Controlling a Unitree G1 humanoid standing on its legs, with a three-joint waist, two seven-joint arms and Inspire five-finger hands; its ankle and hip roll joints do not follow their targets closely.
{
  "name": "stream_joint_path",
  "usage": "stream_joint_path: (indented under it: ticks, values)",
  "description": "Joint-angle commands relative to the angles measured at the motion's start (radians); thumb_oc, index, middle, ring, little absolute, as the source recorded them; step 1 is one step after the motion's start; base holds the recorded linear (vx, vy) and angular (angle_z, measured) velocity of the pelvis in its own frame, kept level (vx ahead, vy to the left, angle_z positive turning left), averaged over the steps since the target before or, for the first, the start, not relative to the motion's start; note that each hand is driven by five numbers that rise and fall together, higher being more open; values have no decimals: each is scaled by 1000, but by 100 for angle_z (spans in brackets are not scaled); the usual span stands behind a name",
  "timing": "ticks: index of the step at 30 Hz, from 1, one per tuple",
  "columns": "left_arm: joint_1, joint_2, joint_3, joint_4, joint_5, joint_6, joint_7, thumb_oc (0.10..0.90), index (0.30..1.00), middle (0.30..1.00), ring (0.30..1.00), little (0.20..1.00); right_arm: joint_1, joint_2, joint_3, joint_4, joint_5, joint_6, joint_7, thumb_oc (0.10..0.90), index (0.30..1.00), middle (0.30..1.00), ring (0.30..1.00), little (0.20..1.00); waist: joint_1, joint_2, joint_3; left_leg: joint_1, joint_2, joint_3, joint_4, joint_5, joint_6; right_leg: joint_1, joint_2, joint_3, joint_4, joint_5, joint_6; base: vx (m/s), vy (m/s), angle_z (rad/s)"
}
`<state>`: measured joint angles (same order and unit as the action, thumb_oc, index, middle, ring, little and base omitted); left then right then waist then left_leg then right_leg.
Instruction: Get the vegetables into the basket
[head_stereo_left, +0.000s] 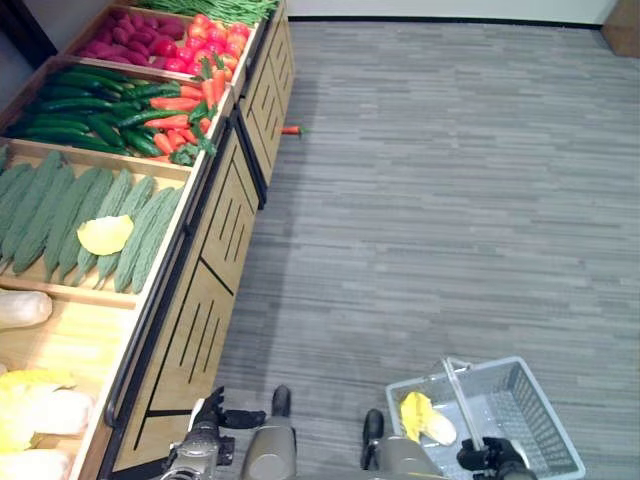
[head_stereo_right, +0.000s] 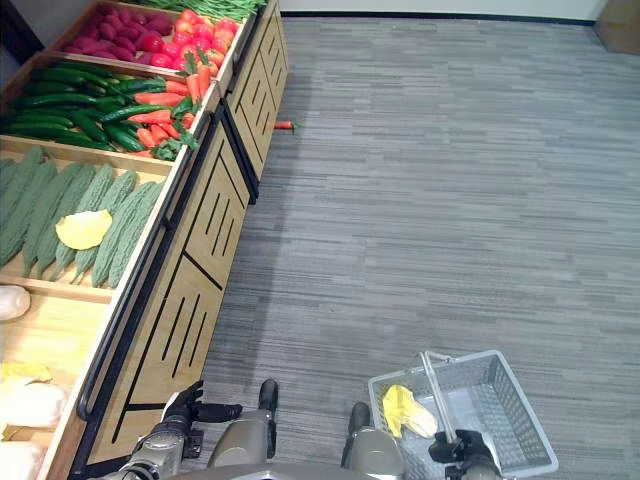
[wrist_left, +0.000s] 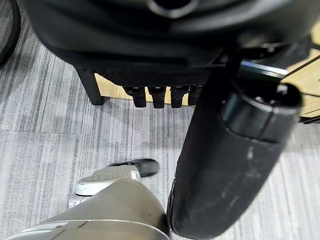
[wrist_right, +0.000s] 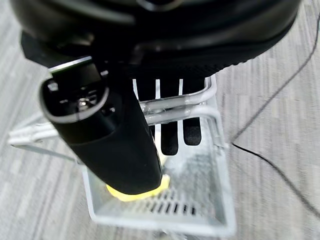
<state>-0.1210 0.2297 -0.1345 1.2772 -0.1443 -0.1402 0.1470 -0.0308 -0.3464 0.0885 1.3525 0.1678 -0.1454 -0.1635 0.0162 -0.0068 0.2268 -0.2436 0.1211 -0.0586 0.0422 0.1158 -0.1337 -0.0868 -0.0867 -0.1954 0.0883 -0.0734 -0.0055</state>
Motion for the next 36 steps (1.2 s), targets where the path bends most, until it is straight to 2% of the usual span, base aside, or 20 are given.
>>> stream_joint_path:
  ticks: [1, 7, 9, 10, 12, 13, 14, 17, 19, 20, 24, 25, 26, 28, 29, 31, 32, 33, 34, 36]
  values:
    - [41, -12, -56, 26, 50, 4, 5, 900, 1000, 1000, 1000, 1000, 23, -4, -4, -19, 44, -41, -5, 400, 300, 300, 300, 300, 12, -31, -22, -42, -19, 20, 73, -17, 57, 73, -82, 67, 7, 24, 117, 173, 166, -34]
    - [14, 20, -53, 30, 63, 7, 7, 900, 1000, 1000, 1000, 1000, 7, 16, -7, -29, 55, -38, -3, 400, 300, 300, 300, 300, 14, -65, -26, -44, -72, 67, 142, -98, 107, 51, -139, 107, 69, 75, 151, 185, 245, -31]
    - [-2, 31, -46, 8, 32, 5, 12, 900, 1000, 1000, 1000, 1000, -26, 24, 8, -48, 56, -36, -3, 400, 300, 300, 300, 300, 18, -56, -5, -3, -97, 98, 148, -140, 160, -50, -177, 107, 285, 213, 152, 177, 388, -45]
    - [-3, 33, -49, 3, 31, 3, 13, 900, 1000, 1000, 1000, 1000, -31, 27, 12, -54, 57, -37, -2, 400, 300, 300, 300, 300, 16, -48, 4, 13, -97, 103, 143, -146, 167, -75, -173, 94, 326, 218, 145, 171, 319, -51]
    - [-1, 33, -51, 2, 33, 3, 10, 900, 1000, 1000, 1000, 1000, -39, 32, 20, -58, 57, -38, 2, 400, 300, 300, 300, 300, 11, -43, 12, 33, -99, 106, 135, -150, 172, -109, -147, 91, 356, 205, 139, 134, 131, -30]
    - [1, 35, -56, -2, 33, 0, 6, 900, 1000, 1000, 1000, 1000, -50, 38, 34, -66, 64, -45, 9, 400, 300, 300, 300, 300, 1, -40, 24, 68, -104, 109, 118, -155, 173, -175, -89, 73, 325, 149, 125, 189, 76, -5]
    - [1, 33, -58, -1, 33, -2, 4, 900, 1000, 1000, 1000, 1000, -58, 39, 42, -68, 67, -47, 9, 400, 300, 300, 300, 300, -2, -43, 29, 85, -110, 112, 112, -162, 172, -191, -75, 55, 279, 129, 118, 263, 65, -12]
    - [-2, 25, -73, 5, 49, -4, -2, 900, 1000, 1000, 1000, 1000, -70, 36, 57, -72, 73, -54, 10, 400, 300, 300, 300, 300, -17, -54, 41, 120, -127, 101, 109, -192, 169, -215, -41, 55, 167, 140, 120, 185, -42, -16]
    - [2, 12, -94, 6, 73, -8, -17, 900, 1000, 1000, 1000, 1000, -53, 35, 64, -78, 76, -60, 21, 400, 300, 300, 300, 300, -40, -64, 41, 152, -145, 59, 126, -227, 159, -204, 5, 154, 83, 157, 128, 289, -112, 55]
    - [4, 6, -97, 8, 79, -10, -19, 900, 1000, 1000, 1000, 1000, -48, 37, 65, -72, 78, -60, 20, 400, 300, 300, 300, 300, -39, -66, 40, 145, -147, 55, 134, -230, 156, -186, 10, 159, 64, 155, 122, 279, -190, 107]
    - [3, -8, -85, 16, 60, -7, -8, 900, 1000, 1000, 1000, 1000, -42, 28, 72, -61, 69, -59, 23, 400, 300, 300, 300, 300, -36, -62, 34, 118, -137, 39, 178, -221, 132, -171, 34, 119, 47, 143, 92, 152, -169, 78]
    - [2, -11, -83, 7, 39, -10, -5, 900, 1000, 1000, 1000, 1000, -34, 16, 71, -61, 65, -59, 24, 400, 300, 300, 300, 300, -31, -61, 44, 63, -128, 24, 284, -168, 100, -151, 36, 101, 38, 131, 71, 76, -112, 31]
    - [1, -11, -83, 7, 38, -10, -5, 900, 1000, 1000, 1000, 1000, -34, 16, 71, -61, 65, -59, 24, 400, 300, 300, 300, 300, -34, -60, 43, 58, -127, 21, 290, -170, 99, -153, 36, 98, 38, 131, 71, 112, -161, 31]
    - [-6, -14, -77, 4, 14, -10, -5, 900, 1000, 1000, 1000, 1000, -31, 1, 54, -58, 67, -61, 22, 400, 300, 300, 300, 300, -31, -60, 59, -16, -122, 11, 445, -106, 74, -130, 35, 77, 36, 116, 47, 106, -133, 21]
    - [-10, -15, -76, 4, 1, -9, -6, 900, 1000, 1000, 1000, 1000, -29, -6, 50, -61, 69, -59, 19, 400, 300, 300, 300, 300, -28, -61, 67, -42, -117, 11, 463, -81, 71, -115, 33, 71, 31, 107, 41, 146, -131, 9]
    - [-21, -17, -73, 13, -17, -9, -3, 900, 1000, 1000, 1000, 1000, -31, -11, 42, -58, 83, -58, 11, 400, 300, 300, 300, 300, -24, -59, 73, -118, -121, 21, 416, -88, 79, -85, 25, 64, 15, 88, 38, 241, -37, 44]
    - [-25, -22, -71, 24, -15, -7, 2, 900, 1000, 1000, 1000, 1000, -31, -13, 43, -57, 80, -58, 6, 400, 300, 300, 300, 300, -17, -48, 58, -151, -140, 14, 292, -90, 95, -69, 34, 77, 6, 71, 42, 268, 33, 55]
    - [-24, -22, -71, 24, -15, -8, 2, 900, 1000, 1000, 1000, 1000, -31, -13, 44, -57, 80, -58, 6, 400, 300, 300, 300, 300, -16, -50, 59, -145, -141, 16, 288, -90, 95, -66, 33, 78, 6, 69, 43, 405, 112, 19]
    - [-14, -30, -76, 26, -10, -9, 1, 900, 1000, 1000, 1000, 1000, -28, -16, 49, -51, 74, -62, 9, 400, 300, 300, 300, 300, 4, -29, 47, -153, -149, -14, 166, -34, 94, -36, 57, 97, -4, 51, 45, 336, 97, -7]
    - [-10, -31, -68, 42, -8, -8, 1, 900, 1000, 1000, 1000, 1000, -23, -10, 52, -50, 70, -65, 12, 400, 300, 300, 300, 300, 7, -30, 41, -146, -149, -14, 136, -11, 94, -16, 60, 107, -11, 41, 47, 295, 80, -24]
